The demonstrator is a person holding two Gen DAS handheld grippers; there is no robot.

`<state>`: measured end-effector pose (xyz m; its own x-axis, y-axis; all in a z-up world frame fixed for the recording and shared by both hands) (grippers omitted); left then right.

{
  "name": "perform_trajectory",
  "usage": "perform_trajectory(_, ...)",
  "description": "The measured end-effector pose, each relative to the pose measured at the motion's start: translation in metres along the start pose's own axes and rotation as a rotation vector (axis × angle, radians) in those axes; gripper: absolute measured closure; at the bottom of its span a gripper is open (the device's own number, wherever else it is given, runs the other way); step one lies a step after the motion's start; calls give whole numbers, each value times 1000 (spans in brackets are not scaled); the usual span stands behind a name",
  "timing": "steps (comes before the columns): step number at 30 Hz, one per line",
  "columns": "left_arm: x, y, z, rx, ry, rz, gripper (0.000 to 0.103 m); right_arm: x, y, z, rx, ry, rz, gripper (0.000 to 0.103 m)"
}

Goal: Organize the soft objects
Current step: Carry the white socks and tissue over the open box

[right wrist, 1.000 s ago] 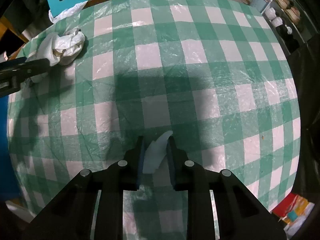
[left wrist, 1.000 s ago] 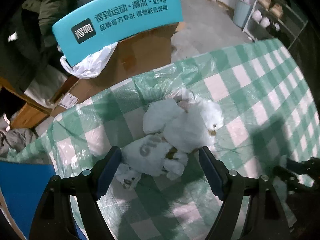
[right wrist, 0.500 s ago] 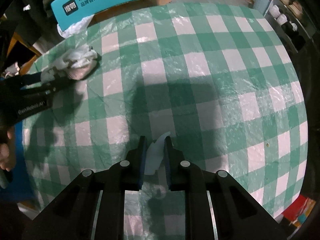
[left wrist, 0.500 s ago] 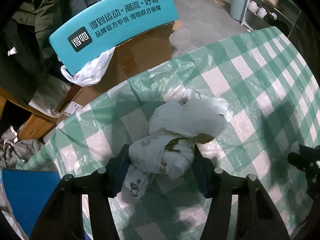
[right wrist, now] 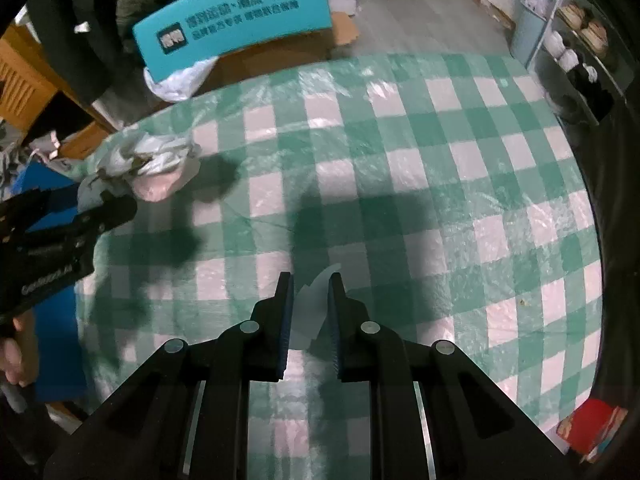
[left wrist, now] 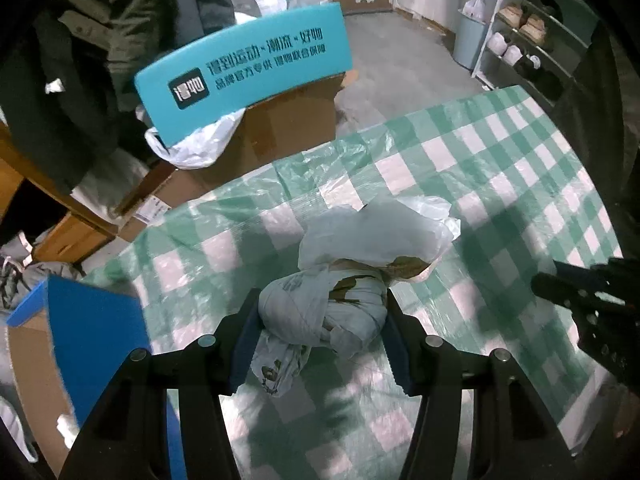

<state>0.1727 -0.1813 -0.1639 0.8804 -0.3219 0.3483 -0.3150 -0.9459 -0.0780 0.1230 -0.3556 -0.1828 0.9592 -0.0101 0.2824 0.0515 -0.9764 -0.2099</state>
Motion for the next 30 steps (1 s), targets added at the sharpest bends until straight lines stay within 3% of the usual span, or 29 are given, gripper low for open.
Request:
perform_trajectory(27, -65, -43, -107, 33, 96, -120, 45, -4, -91, -65, 64, 116, -171, 88)
perform_trajectory(30, -72, -53, -119, 66, 127, -119, 45, -4, -105, -70, 72, 126, -193, 88)
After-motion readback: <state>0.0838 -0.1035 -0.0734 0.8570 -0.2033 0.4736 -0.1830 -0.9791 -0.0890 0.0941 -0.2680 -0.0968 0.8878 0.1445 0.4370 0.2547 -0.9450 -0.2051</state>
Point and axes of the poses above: each gripper's, at about its wrist camera, not at the fingertips, and z roughly the way its jaws point, y to its right, x to its top, the point moved 4 cm from there along z, roughly the way its jaws point, and after that the axes turned 1 degree about z, right-handed, at the moved point
